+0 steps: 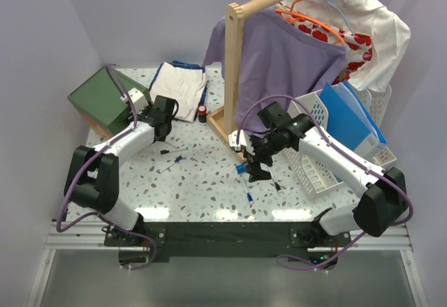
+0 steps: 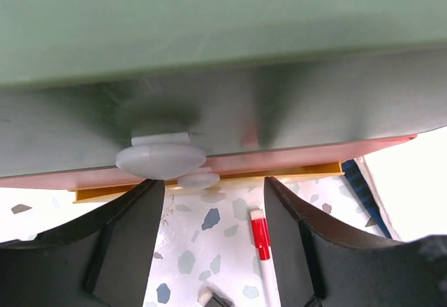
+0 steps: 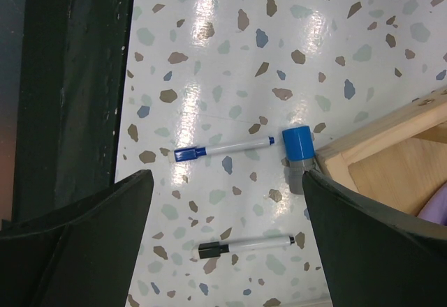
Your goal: Organize the desk
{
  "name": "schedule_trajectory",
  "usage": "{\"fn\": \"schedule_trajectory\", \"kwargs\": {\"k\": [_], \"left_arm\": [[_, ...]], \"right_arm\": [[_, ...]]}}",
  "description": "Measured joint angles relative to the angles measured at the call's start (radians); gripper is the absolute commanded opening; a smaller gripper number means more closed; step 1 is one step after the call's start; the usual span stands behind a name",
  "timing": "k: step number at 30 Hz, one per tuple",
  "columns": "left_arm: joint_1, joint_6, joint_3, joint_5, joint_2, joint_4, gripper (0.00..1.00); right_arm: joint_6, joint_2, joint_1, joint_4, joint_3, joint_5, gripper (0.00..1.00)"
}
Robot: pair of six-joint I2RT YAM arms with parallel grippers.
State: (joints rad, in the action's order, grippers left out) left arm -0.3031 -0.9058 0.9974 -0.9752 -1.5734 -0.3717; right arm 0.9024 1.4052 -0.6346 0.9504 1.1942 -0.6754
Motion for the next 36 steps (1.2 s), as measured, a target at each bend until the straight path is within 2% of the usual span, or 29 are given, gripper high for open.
{"fn": "schedule_trajectory", "kwargs": {"k": [11,22,29,36], "left_arm": [[0.000,-0.002,0.042,-0.040,-0.024,-0.030,0.44],[0.002,-0.013,0.046,-0.055,-0.024,-0.065,0.36],[0.002,-0.039,0.046,-0.060,-0.024,-0.076,0.20],[0.002,-0.071,0.046,-0.060,-0.024,-0.085,0.16]], "right_arm": [[0.000,0.000,0.000,0.000,0.000,0.000,0.93],[0.001,0.000,0.000,0.000,0.000,0.000,0.93],[0.005,0.000,0.001,0.000,0.000,0.000,0.93],[0.008,0.000,0.001,0.000,0.000,0.000,0.93]]}}
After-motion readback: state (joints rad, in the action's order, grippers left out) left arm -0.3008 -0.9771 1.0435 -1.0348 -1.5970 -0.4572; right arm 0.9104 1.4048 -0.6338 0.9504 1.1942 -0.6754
